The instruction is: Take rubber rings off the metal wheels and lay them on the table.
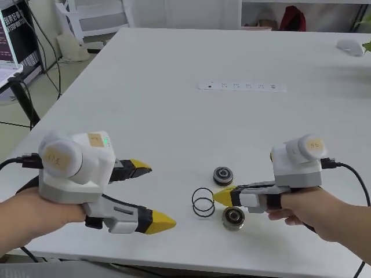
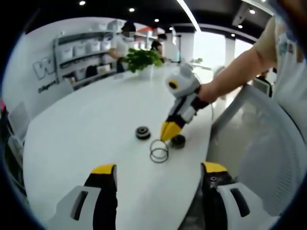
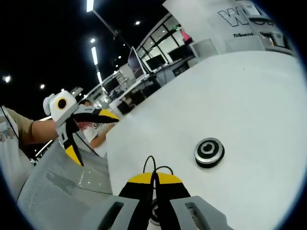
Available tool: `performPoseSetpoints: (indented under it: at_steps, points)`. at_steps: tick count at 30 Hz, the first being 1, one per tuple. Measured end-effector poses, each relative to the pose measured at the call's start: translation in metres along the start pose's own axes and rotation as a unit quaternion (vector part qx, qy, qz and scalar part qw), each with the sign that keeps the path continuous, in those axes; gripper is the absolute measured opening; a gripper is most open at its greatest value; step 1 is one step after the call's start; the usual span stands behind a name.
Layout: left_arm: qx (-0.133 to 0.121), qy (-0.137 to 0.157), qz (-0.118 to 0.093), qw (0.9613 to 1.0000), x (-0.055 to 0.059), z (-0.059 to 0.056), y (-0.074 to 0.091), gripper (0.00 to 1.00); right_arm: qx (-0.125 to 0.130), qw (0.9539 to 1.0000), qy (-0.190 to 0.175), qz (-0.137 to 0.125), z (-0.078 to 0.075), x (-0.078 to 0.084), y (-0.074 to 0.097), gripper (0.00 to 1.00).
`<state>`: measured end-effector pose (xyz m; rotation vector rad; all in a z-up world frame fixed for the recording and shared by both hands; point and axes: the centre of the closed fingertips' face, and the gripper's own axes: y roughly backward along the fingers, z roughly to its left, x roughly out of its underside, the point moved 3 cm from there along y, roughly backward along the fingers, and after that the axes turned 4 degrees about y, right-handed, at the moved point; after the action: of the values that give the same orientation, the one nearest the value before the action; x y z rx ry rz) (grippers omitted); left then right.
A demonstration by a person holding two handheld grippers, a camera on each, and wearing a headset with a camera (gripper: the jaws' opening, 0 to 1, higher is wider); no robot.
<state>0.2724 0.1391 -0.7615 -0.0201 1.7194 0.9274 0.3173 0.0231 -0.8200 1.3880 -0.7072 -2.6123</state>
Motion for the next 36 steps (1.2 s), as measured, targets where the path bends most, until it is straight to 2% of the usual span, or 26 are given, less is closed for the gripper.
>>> performPoseSetpoints:
  at_steps: [7, 12, 36]
  points:
    - [-0.002, 0.002, 0.001, 1.0000, 0.002, 0.001, 0.001, 0.72, 0.001, 1.0000, -0.001, 0.007, 0.001, 0.003, -0.003, 0.00]
    - [-0.002, 0.004, 0.002, 1.0000, 0.004, 0.001, 0.002, 0.72, 0.008, 0.9998, -0.002, 0.018, -0.005, 0.007, -0.003, 0.00]
    - [-0.006, 0.013, 0.007, 0.9999, 0.011, 0.003, 0.003, 0.72, 0.023, 0.9994, -0.006, 0.027, -0.019, 0.012, -0.007, 0.00]
